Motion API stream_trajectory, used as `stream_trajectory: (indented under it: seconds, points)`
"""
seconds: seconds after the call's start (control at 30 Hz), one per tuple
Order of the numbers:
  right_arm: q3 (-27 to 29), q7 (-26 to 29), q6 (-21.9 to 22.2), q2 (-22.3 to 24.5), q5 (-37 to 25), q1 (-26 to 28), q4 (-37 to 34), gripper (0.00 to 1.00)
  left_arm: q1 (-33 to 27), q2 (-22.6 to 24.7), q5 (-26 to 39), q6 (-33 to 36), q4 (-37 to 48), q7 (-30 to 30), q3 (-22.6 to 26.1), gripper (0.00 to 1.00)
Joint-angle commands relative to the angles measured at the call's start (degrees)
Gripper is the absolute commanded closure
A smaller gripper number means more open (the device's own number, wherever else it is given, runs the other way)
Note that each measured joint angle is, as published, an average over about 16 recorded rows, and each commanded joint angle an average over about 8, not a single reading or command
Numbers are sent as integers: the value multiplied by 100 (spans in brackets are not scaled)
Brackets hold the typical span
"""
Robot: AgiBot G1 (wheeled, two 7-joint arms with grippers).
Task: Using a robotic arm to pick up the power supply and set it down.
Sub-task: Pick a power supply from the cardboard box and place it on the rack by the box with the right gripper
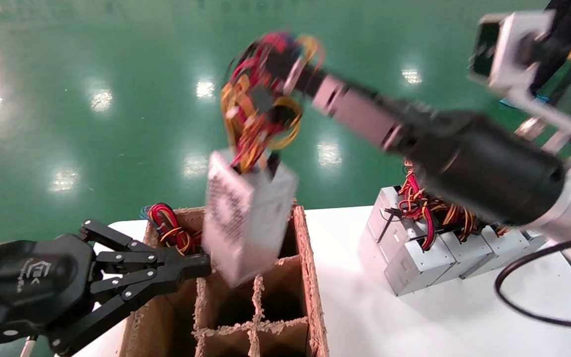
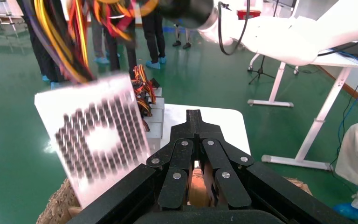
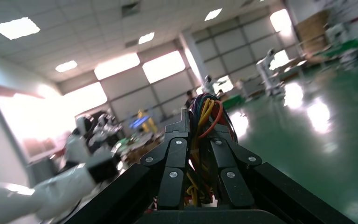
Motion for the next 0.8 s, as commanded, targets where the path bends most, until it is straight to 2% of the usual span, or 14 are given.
stream_trajectory:
  seconds: [0.03, 0.2, 0.43, 0.63, 0.8]
  points:
    - [98, -3, 94, 20, 93, 59, -29, 100, 0, 0, 0, 0, 0, 0, 0, 100]
    - [378, -108, 450, 342, 138, 178, -133, 100, 0, 0, 0, 0, 0, 0, 0, 100]
    - [739, -221, 868, 1048, 99, 114, -260, 100, 0, 0, 0, 0, 0, 0, 0, 100]
    - [1053, -237, 1188, 1813, 65, -244, -284, 100, 0, 0, 0, 0, 0, 0, 0, 100]
    - [1416, -265, 1424, 2488, 139, -750, -253, 100, 0, 0, 0, 0, 0, 0, 0, 100]
